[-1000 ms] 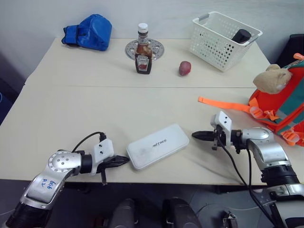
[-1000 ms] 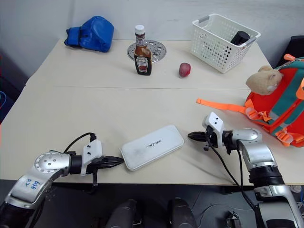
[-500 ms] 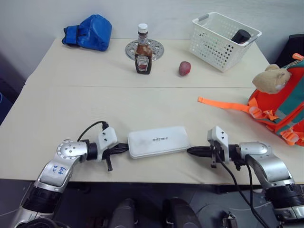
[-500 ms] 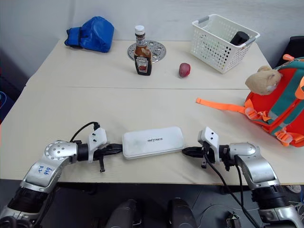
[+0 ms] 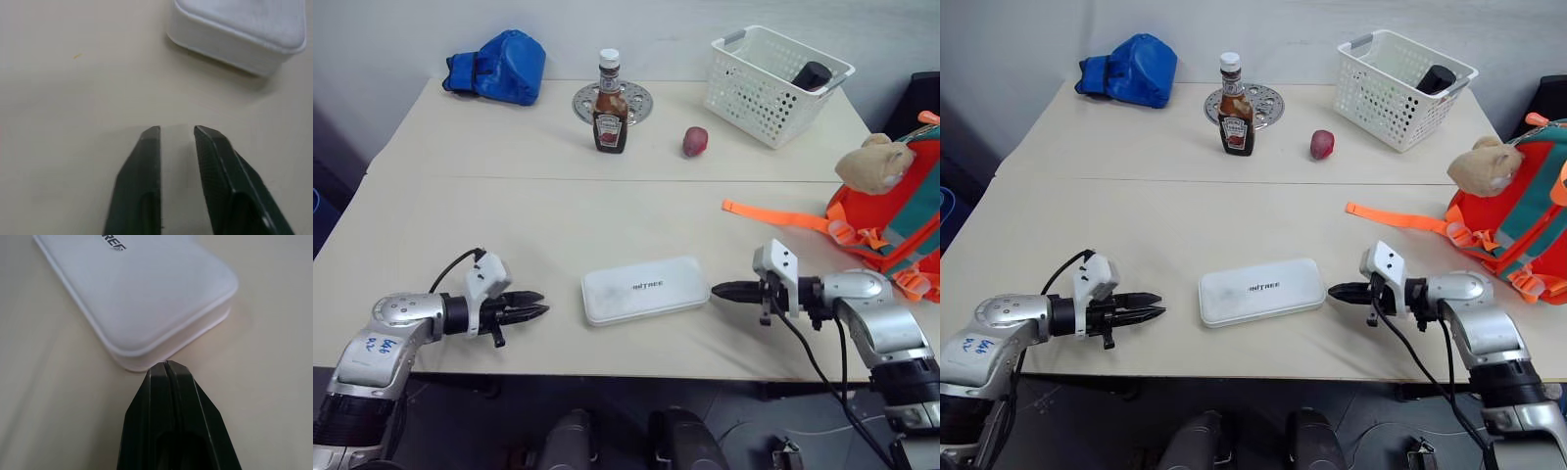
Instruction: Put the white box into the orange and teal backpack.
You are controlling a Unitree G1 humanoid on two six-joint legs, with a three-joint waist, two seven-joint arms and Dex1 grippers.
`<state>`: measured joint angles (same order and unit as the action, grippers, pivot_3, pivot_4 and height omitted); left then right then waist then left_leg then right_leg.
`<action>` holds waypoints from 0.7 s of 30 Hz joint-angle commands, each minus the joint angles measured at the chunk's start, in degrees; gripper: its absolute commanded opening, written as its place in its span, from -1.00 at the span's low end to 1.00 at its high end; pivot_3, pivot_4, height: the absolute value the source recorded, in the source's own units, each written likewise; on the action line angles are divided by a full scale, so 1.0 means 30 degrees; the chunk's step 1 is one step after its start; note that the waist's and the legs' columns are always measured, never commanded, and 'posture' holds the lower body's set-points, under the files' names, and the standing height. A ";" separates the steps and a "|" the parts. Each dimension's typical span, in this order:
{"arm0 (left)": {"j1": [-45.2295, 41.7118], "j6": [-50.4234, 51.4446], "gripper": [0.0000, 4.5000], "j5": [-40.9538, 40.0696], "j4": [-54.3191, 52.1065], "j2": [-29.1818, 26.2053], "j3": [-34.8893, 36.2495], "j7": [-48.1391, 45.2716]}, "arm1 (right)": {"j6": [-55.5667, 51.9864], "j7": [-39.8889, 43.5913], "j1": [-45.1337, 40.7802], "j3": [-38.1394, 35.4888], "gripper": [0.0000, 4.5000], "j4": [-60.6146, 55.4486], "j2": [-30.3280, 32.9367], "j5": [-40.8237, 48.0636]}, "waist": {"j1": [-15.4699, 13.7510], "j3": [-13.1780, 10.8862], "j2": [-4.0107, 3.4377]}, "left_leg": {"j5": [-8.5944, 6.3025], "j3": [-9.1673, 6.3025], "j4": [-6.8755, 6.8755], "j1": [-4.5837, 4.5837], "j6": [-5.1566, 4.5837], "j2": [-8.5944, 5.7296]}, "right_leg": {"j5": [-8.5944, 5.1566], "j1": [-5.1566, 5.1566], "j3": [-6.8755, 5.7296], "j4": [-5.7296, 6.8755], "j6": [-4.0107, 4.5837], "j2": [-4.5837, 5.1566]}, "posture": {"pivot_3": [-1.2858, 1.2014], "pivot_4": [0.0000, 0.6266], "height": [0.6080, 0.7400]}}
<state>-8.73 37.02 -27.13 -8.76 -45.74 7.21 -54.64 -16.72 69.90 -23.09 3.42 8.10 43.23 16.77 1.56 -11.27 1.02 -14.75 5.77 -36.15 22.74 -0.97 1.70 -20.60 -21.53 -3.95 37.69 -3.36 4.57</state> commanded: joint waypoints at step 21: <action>-0.6454 1.7107 0.98 -0.6838 0.4306 0.6047 0.2752 0.8047 | 0.3684 0.2647 -0.3263 0.2283 -1.00 0.3387 -0.1317 -0.2129 | -0.0223 -0.0012 0.0028 | 0.0125 -0.0041 -0.0050 -0.0020 0.0188 -0.0020 | 0.0003 0.0041 -0.0038 0.0058 -0.0008 -0.0014 | 0.03 -0.52 1.00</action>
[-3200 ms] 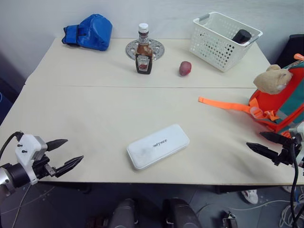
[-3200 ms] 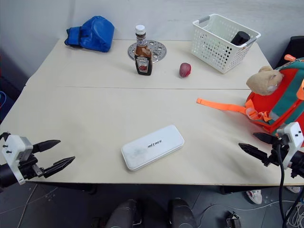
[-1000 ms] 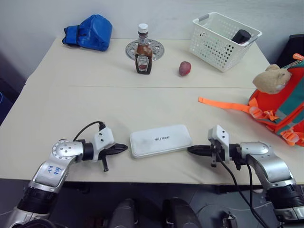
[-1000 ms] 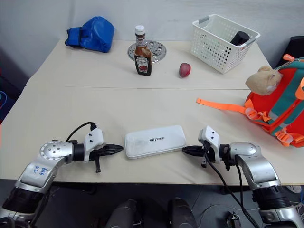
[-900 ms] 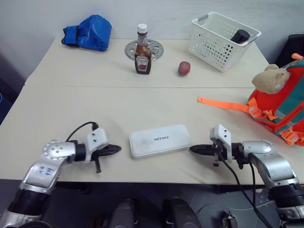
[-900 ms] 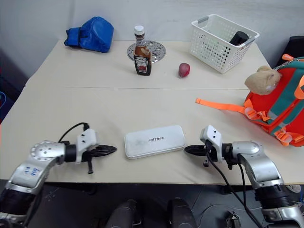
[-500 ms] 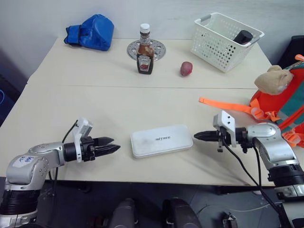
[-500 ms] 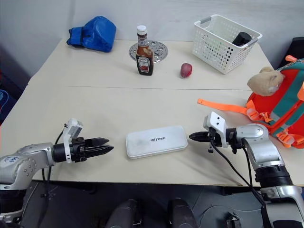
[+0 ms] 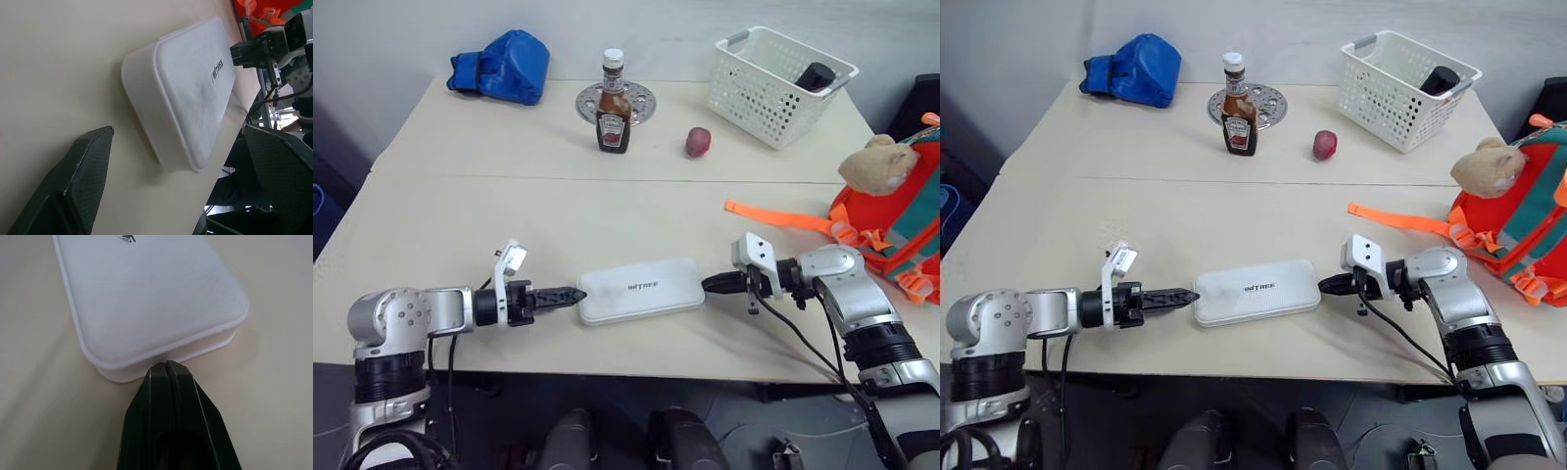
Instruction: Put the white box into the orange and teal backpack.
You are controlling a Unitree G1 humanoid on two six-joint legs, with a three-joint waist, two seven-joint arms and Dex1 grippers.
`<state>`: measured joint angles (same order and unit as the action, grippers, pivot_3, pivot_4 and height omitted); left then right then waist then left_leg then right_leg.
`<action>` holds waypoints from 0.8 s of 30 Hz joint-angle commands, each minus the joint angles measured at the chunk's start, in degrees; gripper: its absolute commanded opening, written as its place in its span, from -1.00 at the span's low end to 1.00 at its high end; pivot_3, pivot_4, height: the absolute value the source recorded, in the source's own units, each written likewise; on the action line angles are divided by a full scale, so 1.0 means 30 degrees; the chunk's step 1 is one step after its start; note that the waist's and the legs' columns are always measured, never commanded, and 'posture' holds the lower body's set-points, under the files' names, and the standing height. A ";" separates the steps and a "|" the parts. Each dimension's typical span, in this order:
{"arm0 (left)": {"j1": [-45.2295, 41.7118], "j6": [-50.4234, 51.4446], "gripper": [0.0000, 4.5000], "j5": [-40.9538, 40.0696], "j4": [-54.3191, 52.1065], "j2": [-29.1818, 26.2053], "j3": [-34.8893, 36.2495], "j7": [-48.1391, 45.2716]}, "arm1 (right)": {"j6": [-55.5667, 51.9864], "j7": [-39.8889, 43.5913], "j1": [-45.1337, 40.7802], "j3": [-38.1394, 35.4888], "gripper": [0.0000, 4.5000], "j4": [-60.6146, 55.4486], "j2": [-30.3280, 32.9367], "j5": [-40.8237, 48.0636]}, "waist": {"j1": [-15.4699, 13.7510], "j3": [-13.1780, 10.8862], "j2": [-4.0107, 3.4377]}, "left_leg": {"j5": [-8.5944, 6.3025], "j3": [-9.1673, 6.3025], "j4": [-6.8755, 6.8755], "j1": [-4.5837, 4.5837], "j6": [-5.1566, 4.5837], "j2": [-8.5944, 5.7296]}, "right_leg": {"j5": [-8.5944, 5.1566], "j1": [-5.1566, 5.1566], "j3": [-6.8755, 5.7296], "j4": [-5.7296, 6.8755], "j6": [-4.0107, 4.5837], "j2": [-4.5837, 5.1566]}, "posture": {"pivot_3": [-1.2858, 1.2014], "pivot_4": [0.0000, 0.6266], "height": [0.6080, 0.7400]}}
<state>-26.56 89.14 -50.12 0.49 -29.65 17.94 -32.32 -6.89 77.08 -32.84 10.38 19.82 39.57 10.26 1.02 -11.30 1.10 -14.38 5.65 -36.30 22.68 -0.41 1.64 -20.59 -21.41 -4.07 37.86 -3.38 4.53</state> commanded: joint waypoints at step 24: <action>-0.5946 -0.2125 0.08 0.1945 0.5862 0.0188 -0.5362 -0.4312 | -0.0341 -0.0673 0.2720 -0.0378 -1.00 -0.3582 -0.0140 0.0603 | -0.0216 -0.0004 0.0007 | 0.0033 0.0009 0.0005 -0.0017 0.0059 0.0013 | 0.0003 0.0005 0.0008 -0.0003 -0.0006 -0.0033 | 0.03 -0.52 1.00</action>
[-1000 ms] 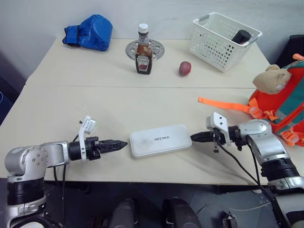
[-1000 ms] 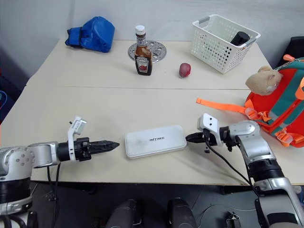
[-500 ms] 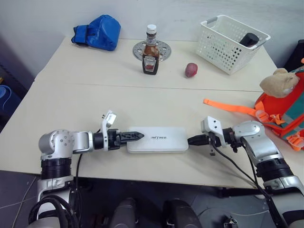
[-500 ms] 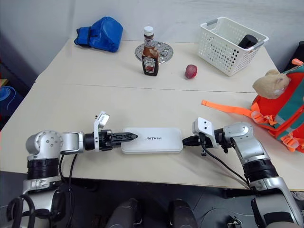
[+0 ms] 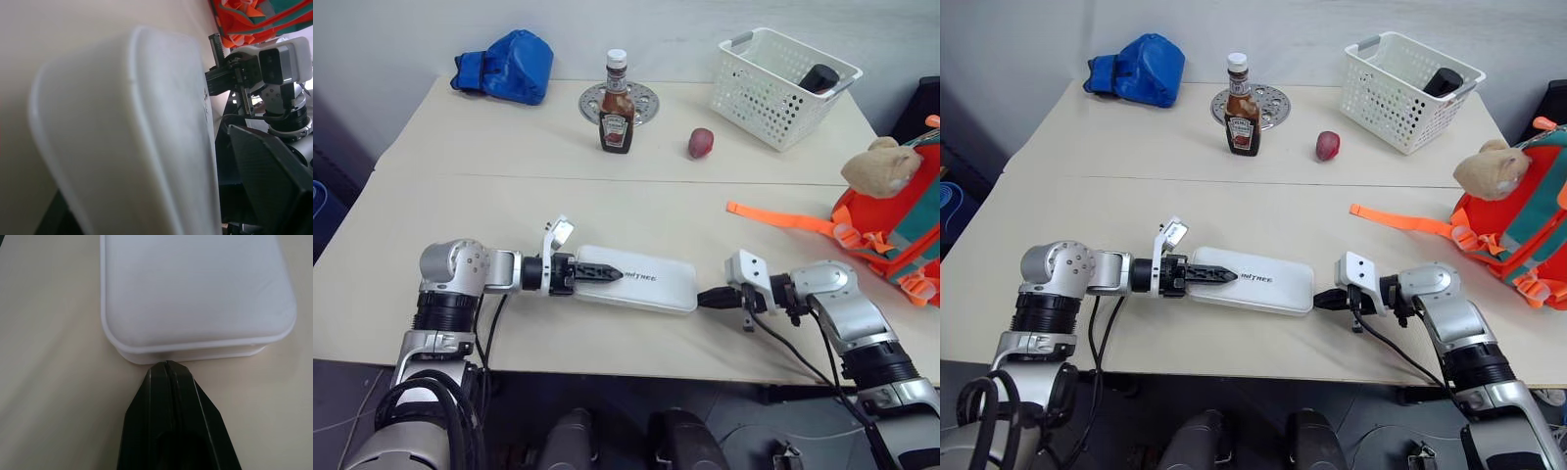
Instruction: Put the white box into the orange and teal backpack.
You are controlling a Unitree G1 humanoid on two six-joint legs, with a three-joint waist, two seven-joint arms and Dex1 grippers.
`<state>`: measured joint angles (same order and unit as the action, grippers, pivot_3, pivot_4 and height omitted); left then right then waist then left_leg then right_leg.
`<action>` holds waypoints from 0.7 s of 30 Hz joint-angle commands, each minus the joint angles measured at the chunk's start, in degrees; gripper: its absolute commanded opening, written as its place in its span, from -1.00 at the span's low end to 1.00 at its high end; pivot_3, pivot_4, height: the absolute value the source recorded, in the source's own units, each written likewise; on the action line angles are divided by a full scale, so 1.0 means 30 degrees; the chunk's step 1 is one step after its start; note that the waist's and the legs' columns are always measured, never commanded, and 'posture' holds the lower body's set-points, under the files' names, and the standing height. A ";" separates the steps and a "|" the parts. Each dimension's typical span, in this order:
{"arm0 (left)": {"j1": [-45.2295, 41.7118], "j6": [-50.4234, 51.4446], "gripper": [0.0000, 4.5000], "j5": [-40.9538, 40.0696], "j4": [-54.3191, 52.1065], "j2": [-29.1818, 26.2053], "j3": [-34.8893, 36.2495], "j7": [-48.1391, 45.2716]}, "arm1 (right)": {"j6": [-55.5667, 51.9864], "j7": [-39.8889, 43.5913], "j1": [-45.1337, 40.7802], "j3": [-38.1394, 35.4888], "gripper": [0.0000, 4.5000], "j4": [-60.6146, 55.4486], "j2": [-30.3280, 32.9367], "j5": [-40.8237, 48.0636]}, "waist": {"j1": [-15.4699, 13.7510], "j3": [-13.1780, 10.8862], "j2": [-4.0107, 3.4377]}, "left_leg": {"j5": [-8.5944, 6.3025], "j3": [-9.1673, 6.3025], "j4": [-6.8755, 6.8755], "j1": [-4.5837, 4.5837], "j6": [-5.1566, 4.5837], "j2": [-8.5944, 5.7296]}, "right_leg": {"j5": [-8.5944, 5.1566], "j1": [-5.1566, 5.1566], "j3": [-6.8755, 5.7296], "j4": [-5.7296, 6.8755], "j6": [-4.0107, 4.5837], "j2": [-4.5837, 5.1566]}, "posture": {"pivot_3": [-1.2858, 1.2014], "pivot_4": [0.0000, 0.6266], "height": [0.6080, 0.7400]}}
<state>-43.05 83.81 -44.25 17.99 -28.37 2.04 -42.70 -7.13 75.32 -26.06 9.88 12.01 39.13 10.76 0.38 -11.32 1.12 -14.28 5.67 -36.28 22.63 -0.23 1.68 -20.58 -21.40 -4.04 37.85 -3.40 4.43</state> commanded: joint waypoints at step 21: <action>0.3693 -0.0865 -0.41 -0.5801 -0.9468 -0.2173 0.9417 0.0262 | -1.0823 -0.6882 1.0950 -1.5164 0.25 -0.9370 0.1312 0.9089 | -0.0152 -0.0009 0.0015 | -0.0010 -0.0046 0.0041 0.0066 -0.0032 -0.0016 | -0.0002 -0.0020 -0.0011 -0.0064 0.0004 0.0029 | 0.03 -0.52 1.00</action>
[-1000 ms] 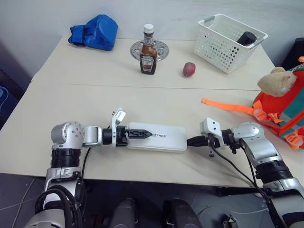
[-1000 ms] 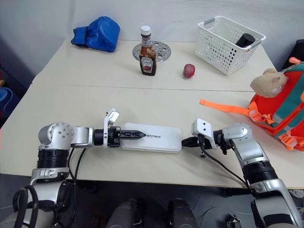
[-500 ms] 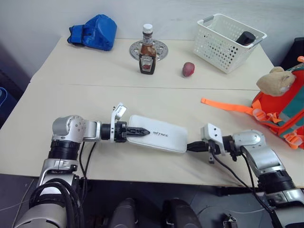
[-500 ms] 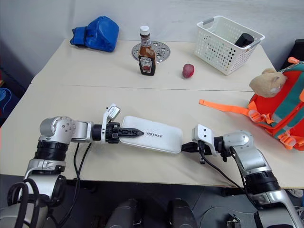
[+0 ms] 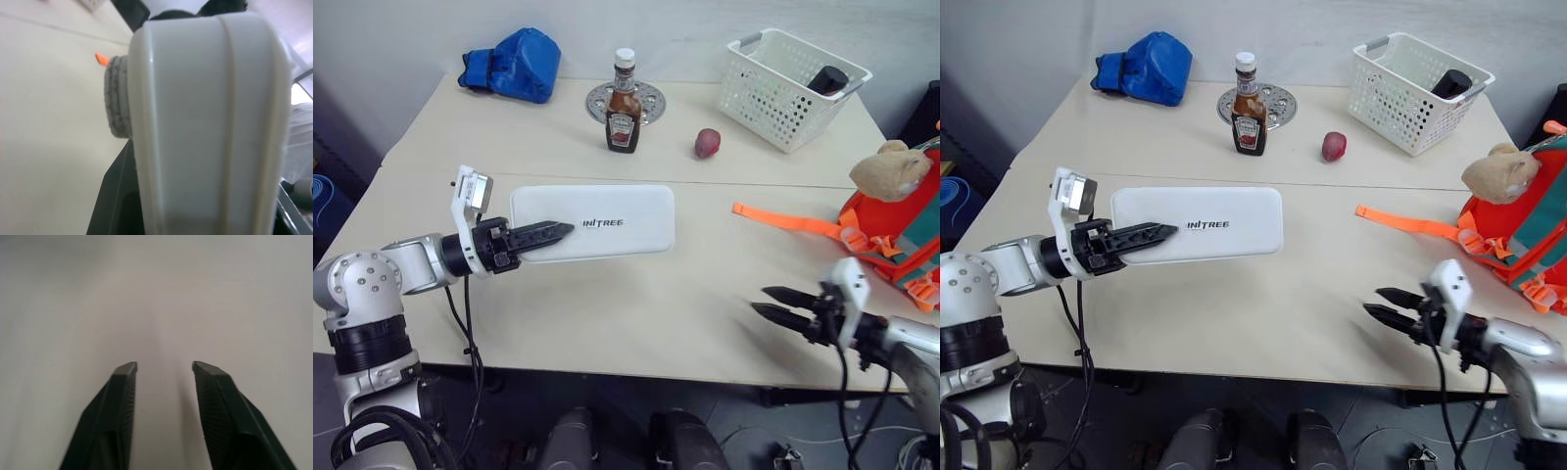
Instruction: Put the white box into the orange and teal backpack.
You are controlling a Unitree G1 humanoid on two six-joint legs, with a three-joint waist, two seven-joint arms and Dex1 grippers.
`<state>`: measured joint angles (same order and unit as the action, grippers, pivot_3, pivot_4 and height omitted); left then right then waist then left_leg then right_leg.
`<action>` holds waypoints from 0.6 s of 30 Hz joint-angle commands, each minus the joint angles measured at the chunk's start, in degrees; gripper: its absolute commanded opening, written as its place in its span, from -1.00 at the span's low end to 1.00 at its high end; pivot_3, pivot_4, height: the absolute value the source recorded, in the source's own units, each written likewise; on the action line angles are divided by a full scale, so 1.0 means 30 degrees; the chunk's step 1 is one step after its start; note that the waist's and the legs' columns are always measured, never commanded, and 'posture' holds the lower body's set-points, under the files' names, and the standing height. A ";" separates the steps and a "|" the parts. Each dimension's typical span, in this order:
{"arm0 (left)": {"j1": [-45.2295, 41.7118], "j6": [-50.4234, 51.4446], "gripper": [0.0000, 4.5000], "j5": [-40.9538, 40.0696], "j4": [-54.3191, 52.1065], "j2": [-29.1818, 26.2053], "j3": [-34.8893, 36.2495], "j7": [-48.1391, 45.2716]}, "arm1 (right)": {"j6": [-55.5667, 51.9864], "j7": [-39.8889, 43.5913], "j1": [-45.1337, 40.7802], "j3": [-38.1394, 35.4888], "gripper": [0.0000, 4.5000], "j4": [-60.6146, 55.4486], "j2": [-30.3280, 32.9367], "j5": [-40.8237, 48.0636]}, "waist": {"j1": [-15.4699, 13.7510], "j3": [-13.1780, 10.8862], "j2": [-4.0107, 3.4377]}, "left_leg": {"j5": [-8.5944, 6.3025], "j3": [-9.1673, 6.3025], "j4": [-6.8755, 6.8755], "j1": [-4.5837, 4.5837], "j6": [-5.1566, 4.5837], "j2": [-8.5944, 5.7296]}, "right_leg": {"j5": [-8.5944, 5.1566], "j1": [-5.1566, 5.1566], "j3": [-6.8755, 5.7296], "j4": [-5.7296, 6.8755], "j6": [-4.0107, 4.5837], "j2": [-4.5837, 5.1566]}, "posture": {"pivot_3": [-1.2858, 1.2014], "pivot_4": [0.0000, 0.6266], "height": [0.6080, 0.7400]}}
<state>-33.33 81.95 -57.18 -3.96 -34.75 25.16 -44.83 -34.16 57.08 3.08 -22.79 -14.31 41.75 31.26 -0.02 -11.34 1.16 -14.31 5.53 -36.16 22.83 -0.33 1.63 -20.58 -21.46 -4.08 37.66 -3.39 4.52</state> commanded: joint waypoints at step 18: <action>0.1304 -0.3397 -0.41 -0.9258 -0.5310 0.0931 0.2354 0.9627 | -0.0902 -0.0691 -0.2152 -0.8058 0.99 1.1278 0.5791 0.1736 | 0.0069 -0.0014 0.0027 | 0.0017 0.0077 0.0012 -0.0035 -0.0008 -0.0002 | -0.0001 0.0000 0.0091 0.0000 -0.0002 -0.0056 | 0.03 -0.52 1.00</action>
<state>-29.02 74.18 -82.14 -18.02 -30.97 32.21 -16.17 -38.35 53.86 -2.18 -47.14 18.09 57.48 36.49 0.19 -11.38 1.25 -14.26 5.78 -36.13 22.72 -0.35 1.63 -20.59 -21.46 -3.79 37.66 -3.40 4.35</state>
